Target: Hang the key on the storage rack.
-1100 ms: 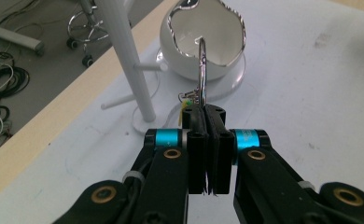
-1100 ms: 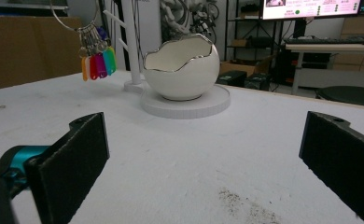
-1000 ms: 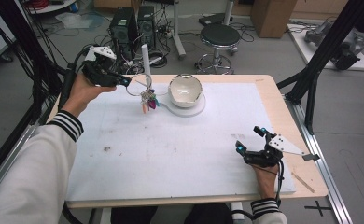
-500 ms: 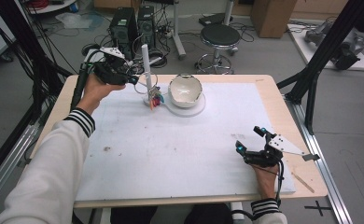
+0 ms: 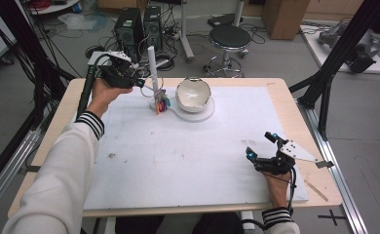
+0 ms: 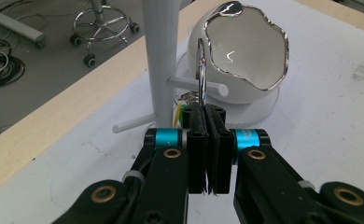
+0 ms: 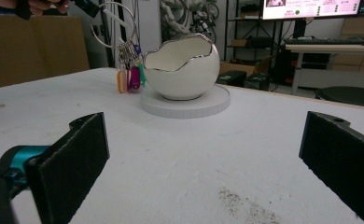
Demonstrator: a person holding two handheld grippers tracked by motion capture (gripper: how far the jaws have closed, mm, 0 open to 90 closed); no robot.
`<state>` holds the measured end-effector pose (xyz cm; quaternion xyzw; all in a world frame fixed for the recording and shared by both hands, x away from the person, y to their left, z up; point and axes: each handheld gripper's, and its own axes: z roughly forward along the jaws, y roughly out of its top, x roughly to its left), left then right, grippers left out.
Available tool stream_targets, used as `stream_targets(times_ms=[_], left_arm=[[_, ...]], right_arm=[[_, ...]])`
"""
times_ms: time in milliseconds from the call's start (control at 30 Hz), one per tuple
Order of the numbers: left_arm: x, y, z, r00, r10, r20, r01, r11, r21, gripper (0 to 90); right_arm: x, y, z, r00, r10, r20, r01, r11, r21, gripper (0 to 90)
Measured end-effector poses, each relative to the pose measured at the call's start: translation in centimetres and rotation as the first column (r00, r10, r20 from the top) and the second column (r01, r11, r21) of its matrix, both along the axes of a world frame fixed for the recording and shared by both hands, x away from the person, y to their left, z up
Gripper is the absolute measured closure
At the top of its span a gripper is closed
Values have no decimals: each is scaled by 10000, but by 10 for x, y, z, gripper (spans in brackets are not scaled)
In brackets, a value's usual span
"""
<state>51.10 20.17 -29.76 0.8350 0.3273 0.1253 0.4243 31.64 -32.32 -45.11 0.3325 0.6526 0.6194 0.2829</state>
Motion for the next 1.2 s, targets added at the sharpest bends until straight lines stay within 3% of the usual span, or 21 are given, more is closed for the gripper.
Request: stream_targets(times_ms=[333,700,800,867,1000,1100,1200], left_arm=[[8,0,-10,9994,299,-177,-298,9995,52,874],[12,-2,-17,9994,159,-305,-143,9986,510,872],[12,-1,-19,9993,181,-332,-168,9991,382,869],[10,-1,-20,9996,255,-100,-252,9993,264,863],[3,4,-24,9953,595,770,-592,9982,-59,830],[1,9,-24,9959,548,722,-537,9984,-171,733],[-5,14,-22,9934,646,943,-607,9972,-442,624]], right_arm=[[0,0,0,10000,-21,1,21,10000,1,10],[0,0,0,10000,-27,-4,27,10000,4,9],[0,0,0,10000,-26,-8,26,10000,8,9],[0,0,0,10000,-21,-9,21,10000,16,10],[0,0,0,10000,-21,14,21,10000,0,9],[0,0,0,10000,-10,24,10,10000,-18,9],[0,0,0,10000,-19,35,19,10000,-17,9]])
